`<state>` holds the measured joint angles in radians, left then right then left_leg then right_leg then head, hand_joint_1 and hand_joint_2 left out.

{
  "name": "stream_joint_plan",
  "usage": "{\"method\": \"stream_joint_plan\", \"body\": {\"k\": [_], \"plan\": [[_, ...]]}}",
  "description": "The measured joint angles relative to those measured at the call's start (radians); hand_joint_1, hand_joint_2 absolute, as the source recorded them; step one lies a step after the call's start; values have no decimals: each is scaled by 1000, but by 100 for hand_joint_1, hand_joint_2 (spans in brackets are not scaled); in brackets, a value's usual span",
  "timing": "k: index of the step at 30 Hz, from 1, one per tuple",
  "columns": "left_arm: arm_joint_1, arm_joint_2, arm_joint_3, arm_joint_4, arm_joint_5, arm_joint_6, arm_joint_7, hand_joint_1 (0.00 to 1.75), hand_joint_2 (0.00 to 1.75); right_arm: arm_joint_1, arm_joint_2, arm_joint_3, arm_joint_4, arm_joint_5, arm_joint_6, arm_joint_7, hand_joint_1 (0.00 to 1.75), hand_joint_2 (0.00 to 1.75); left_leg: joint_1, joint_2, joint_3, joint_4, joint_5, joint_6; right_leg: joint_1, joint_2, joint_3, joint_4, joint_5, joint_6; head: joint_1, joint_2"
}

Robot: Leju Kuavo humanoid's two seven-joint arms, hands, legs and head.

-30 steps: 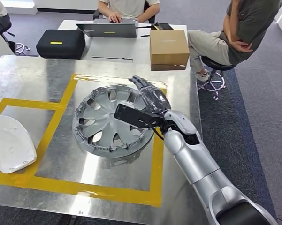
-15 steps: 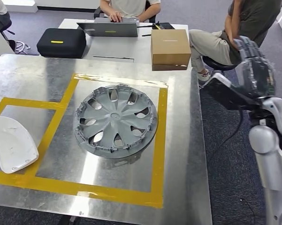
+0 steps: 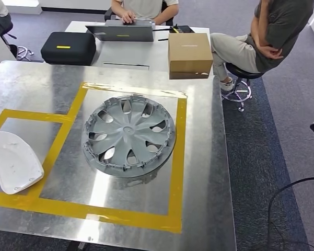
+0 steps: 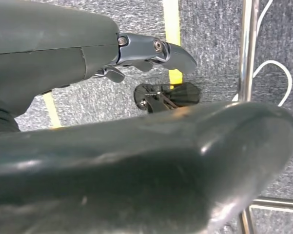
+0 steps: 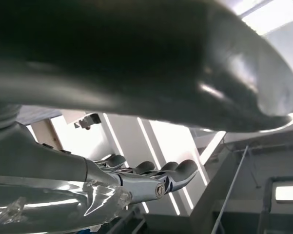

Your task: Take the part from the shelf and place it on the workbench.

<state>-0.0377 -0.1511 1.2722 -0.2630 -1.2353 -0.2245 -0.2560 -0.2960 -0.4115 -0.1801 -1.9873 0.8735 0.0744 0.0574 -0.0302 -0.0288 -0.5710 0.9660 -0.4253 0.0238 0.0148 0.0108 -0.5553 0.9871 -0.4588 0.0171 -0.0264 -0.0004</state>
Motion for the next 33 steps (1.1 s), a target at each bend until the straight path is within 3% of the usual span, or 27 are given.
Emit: {"method": "stream_joint_plan", "body": {"k": [3,6,11,14,17,20,22,24,26,28,33], "plan": [[11,-8,6,-8,8,-6,-6,0,0,151,-6,-160,-107,-142,-49,-58,0,0,0,-7,2,0,-3,2,0,-7,8,-1,-5,2,1,0],[23,-21,16,-23,7,-23,2,0,0,272,47,-389,-214,-295,-76,-154,0,0,-1,-8,2,0,-6,2,-1,-6,10,-1,-7,3,0,0],[33,-60,24,-59,-15,-59,1,0,0,355,259,-754,-310,-394,-174,-219,0,0,-1,-7,6,0,-11,1,-1,-4,13,-2,-10,2,0,0],[39,-88,24,-85,-45,-62,-17,0,0,356,409,-936,-311,-459,-173,-237,0,0,-1,-6,8,-1,-12,0,0,-2,14,-2,-12,2,0,0],[41,-101,25,-101,-54,-36,-60,0,0,339,541,-1086,-299,-433,-191,-200,0,0,-1,-6,10,-1,-13,0,0,-2,14,-2,-12,1,0,0],[39,-103,33,-116,-53,-18,-60,0,0,325,620,-1186,-269,-341,-245,-102,0,0,0,-5,13,-1,-14,-1,0,-2,15,-2,-14,1,0,0],[35,-101,43,-122,-54,-13,-41,0,0,329,653,-1216,-234,-291,-303,-18,0,0,0,-5,15,-1,-14,-1,0,-2,16,-2,-15,0,0,0],[31,-99,54,-123,-58,-8,-25,0,0,376,679,-1196,-191,-268,-440,112,0,0,0,-6,16,-1,-15,0,1,-4,18,-2,-17,1,0,0],[30,-97,64,-122,-65,-6,-10,0,0,459,698,-1115,-148,-253,-627,273,0,0,0,-7,17,-1,-16,1,1,-6,24,-2,-18,2,1,0],[28,-95,73,-119,-76,-15,0,0,0,532,713,-1011,-102,-245,-740,402,0,0,0,-4,19,-1,-18,-1,1,-2,27,-2,-18,1,0,0],[19,-89,76,-107,-99,-2,-34,0,0,628,737,-820,23,-291,-766,543,0,0,0,0,26,-1,-22,-1,1,1,27,-3,-21,0,0,0]]}}
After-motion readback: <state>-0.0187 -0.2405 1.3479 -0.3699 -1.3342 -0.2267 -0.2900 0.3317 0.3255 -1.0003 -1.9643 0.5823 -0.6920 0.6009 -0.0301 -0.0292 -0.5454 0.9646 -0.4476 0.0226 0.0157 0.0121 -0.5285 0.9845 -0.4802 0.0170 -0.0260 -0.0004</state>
